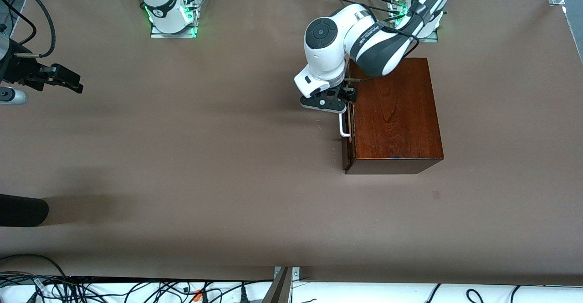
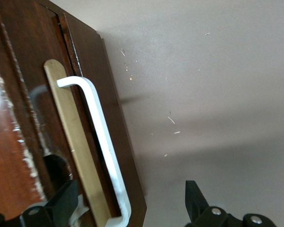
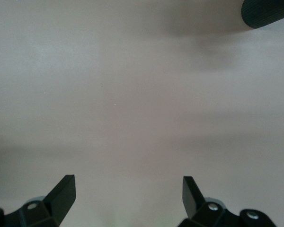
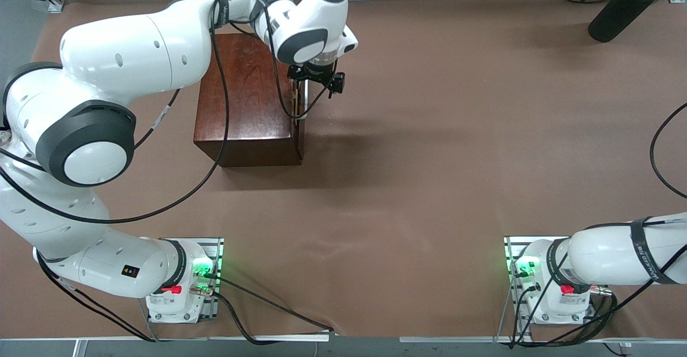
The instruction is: Open drawer, take yellow block, close drawer
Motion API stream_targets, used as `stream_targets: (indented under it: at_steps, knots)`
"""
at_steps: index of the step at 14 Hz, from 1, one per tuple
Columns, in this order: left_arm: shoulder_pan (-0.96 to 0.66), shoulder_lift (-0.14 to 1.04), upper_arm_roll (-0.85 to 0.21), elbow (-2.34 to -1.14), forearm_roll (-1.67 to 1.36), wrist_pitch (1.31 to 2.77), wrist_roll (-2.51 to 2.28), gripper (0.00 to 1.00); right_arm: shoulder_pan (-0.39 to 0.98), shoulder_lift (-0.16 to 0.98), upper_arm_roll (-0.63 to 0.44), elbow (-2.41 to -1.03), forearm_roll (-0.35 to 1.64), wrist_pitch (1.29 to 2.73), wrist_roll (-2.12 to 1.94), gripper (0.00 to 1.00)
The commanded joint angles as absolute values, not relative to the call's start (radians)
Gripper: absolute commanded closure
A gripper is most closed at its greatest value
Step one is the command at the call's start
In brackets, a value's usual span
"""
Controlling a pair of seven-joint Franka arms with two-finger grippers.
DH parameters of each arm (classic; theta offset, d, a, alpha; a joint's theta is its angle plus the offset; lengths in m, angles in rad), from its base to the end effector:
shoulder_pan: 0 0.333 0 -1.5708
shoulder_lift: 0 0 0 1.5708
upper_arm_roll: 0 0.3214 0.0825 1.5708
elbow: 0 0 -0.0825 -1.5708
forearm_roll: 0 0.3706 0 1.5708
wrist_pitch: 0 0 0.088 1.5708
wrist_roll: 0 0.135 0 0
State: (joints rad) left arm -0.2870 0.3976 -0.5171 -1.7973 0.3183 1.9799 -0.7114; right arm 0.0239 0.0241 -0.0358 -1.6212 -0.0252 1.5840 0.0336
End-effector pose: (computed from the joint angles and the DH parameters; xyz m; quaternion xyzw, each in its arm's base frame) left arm 0.4566 -0.4055 0.3245 -0.9899 0.1116 0.0254 0.0833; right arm 0.5454 -0.0097 0.5669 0.9992 -0.0222 -0.0305 0.0133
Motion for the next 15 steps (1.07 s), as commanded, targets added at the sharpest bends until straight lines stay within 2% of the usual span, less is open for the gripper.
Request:
stream_targets:
  at_steps: [1, 15]
  knots:
    - [-0.284, 0.380, -0.520, -1.862, 0.368, 2.060, -0.747, 0.00, 0.011, 0.009, -0.026, -1.620, -0.018, 1.575, 0.028, 0.00]
    - [-0.281, 0.460, -0.517, -1.873, 0.526, 2.111, -0.818, 0.00, 0.012, 0.009, -0.026, -1.620, -0.020, 1.575, 0.028, 0.00]
